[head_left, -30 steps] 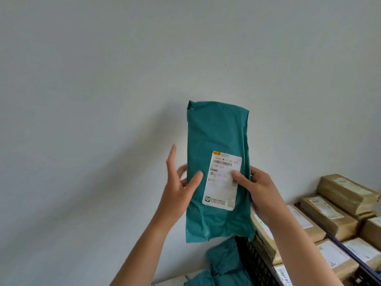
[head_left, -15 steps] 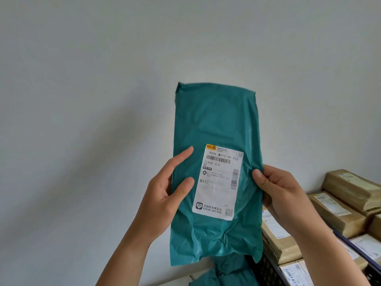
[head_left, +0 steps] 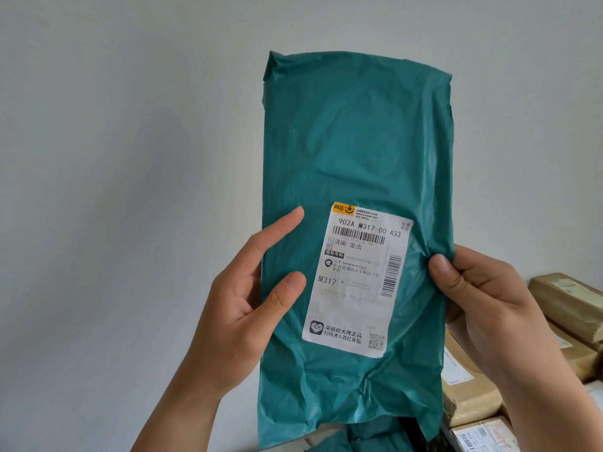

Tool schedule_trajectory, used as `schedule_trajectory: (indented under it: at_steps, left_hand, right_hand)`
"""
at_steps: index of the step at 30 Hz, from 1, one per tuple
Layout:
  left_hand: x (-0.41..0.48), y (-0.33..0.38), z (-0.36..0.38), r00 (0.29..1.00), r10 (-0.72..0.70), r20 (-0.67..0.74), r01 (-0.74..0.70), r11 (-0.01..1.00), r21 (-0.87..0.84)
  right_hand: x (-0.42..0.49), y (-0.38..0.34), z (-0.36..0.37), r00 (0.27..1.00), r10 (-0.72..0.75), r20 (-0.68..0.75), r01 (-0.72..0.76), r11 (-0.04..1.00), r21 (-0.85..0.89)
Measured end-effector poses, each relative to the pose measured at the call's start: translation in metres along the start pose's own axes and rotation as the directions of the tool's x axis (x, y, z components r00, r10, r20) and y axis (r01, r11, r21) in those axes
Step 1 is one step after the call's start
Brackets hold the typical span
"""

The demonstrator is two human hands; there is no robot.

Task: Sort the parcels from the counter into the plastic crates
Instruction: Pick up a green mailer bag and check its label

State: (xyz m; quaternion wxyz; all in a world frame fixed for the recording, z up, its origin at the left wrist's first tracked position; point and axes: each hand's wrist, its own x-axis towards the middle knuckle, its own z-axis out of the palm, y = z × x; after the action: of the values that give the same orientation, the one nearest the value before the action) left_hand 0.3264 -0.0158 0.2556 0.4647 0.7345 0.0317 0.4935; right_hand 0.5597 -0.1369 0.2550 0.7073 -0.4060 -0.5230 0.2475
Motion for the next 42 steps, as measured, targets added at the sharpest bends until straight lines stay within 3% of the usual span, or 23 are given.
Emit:
schedule_trajectory:
  at_steps: [11,21,27,30,33,37,39,42]
  left_hand:
    - [-0.004,-0.003,-0.008,1.0,-0.011,-0.003,0.011,1.0,-0.03]
    - [0.005,-0.053,-0.027,0.964,-0.254,-0.077,0.251,0.967,-0.05]
    - [0.001,-0.067,-0.044,0.953,-0.287,-0.093,0.278,0.956,-0.097]
    - [0.003,-0.075,-0.054,0.958,-0.282,-0.042,0.276,0.955,-0.107]
    - [0.006,-0.09,-0.057,0.946,-0.301,0.118,0.312,0.947,-0.082]
    - [0.01,-0.124,-0.027,0.868,-0.372,0.328,0.431,0.893,-0.128]
    - [0.01,-0.144,-0.002,0.77,-0.473,0.429,0.581,0.797,-0.163]
    - [0.004,-0.175,0.036,0.578,-0.507,0.64,0.69,0.722,-0.052]
  right_hand:
    - [0.002,0.012,0.006,0.999,-0.002,0.037,-0.001,0.996,0.091]
    - [0.04,0.062,0.027,0.975,0.222,0.01,-0.22,0.96,0.171]
    - [0.047,0.078,0.035,0.97,0.241,0.042,-0.244,0.963,0.111]
    - [0.05,0.076,0.034,0.966,0.255,0.041,-0.258,0.963,0.083]
    - [0.045,0.072,0.025,0.955,0.293,-0.05,-0.288,0.953,0.095]
    - [0.016,0.079,-0.006,0.902,0.356,-0.244,-0.356,0.933,0.046]
    - [-0.004,0.082,-0.028,0.868,0.337,-0.365,-0.345,0.937,0.044]
    - [-0.034,0.081,-0.069,0.793,0.285,-0.538,-0.303,0.951,0.056]
